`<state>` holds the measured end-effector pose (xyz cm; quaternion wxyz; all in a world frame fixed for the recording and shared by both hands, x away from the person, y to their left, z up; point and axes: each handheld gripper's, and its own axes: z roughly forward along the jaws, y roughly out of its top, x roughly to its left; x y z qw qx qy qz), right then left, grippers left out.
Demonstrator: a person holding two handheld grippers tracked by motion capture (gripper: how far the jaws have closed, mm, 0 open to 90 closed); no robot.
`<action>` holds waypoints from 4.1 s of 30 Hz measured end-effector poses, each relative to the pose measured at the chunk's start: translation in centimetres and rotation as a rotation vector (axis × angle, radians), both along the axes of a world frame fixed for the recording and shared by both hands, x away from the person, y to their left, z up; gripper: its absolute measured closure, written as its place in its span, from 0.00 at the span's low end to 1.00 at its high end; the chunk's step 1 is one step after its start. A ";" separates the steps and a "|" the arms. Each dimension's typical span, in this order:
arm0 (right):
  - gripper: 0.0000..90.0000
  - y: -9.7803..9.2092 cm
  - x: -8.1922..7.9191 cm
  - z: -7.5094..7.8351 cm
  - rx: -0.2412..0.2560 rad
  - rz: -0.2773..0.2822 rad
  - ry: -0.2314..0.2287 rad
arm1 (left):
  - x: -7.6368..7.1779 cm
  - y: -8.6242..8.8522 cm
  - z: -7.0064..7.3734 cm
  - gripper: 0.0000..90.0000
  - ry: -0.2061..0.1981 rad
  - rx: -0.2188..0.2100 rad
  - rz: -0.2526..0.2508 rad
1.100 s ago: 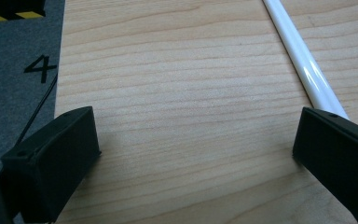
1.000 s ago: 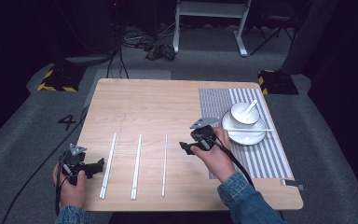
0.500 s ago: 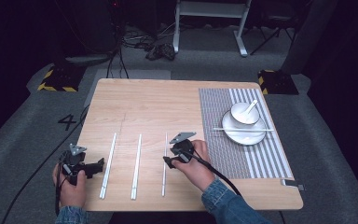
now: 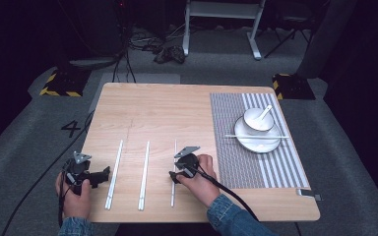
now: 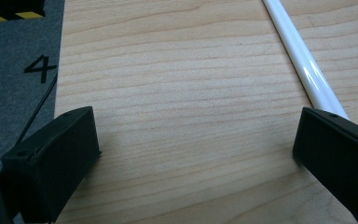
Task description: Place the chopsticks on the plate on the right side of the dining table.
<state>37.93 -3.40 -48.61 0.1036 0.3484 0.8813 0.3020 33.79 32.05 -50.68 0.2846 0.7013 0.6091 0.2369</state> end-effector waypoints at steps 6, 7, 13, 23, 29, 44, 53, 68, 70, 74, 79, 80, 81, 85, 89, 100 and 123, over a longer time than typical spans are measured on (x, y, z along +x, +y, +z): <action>0.67 -1.3 0.3 -0.1 0.007 -0.007 -0.050 | 0.0 0.0 0.0 0.00 0.000 0.000 0.000; 0.73 -1.6 0.3 -0.1 0.010 -0.007 -0.051 | 0.0 0.0 0.0 0.00 0.000 0.000 0.000; 0.94 -3.6 0.9 0.0 0.011 -0.032 -0.037 | 0.0 0.0 0.0 0.00 0.000 0.000 -0.001; 0.95 -4.8 1.5 0.2 0.016 -0.046 -0.006 | 0.0 0.0 0.0 0.00 0.000 0.000 0.000; 0.95 -4.8 1.6 0.3 0.004 -0.061 0.010 | 0.0 0.0 0.0 0.00 0.000 0.000 -0.001; 0.94 -5.8 1.5 1.3 -0.089 -0.072 0.120 | 0.0 0.0 0.0 0.00 0.000 0.000 -0.001; 0.91 -5.3 1.9 1.8 -0.160 -0.074 0.182 | 0.0 0.0 0.0 0.00 0.000 0.000 -0.001; 0.95 -5.4 1.9 2.1 -0.218 -0.065 0.229 | 0.0 0.0 0.0 0.00 0.000 0.000 -0.001; 0.95 -5.4 2.0 2.1 -0.215 -0.068 0.244 | 0.0 0.0 0.0 0.00 0.000 0.000 -0.001; 0.94 -5.1 2.1 2.2 -0.236 -0.065 0.243 | 0.0 0.0 0.0 0.00 0.000 0.000 -0.001; 0.95 -4.9 1.9 2.2 -0.255 -0.062 0.232 | 0.0 0.0 0.0 0.00 -0.001 0.001 -0.001; 0.95 -4.9 1.9 2.2 -0.251 -0.061 0.231 | 0.0 0.0 0.0 0.00 0.000 0.000 -0.001; 0.95 -5.0 1.9 2.2 -0.245 -0.063 0.231 | 0.0 0.0 0.0 0.00 0.000 0.000 -0.001; 0.95 -5.4 1.6 2.1 -0.217 -0.050 0.205 | 0.0 0.0 0.0 0.00 0.000 0.000 -0.001; 0.95 -5.5 1.0 2.0 -0.218 -0.018 0.165 | 0.0 0.0 0.0 0.00 0.000 0.000 -0.001; 0.95 -6.2 0.6 3.5 -0.157 0.056 0.231 | 0.0 0.0 0.0 0.00 0.000 0.000 -0.001; 0.95 -9.3 0.5 10.1 -0.145 0.027 0.113 | 0.0 0.0 0.0 0.00 0.000 0.000 -0.001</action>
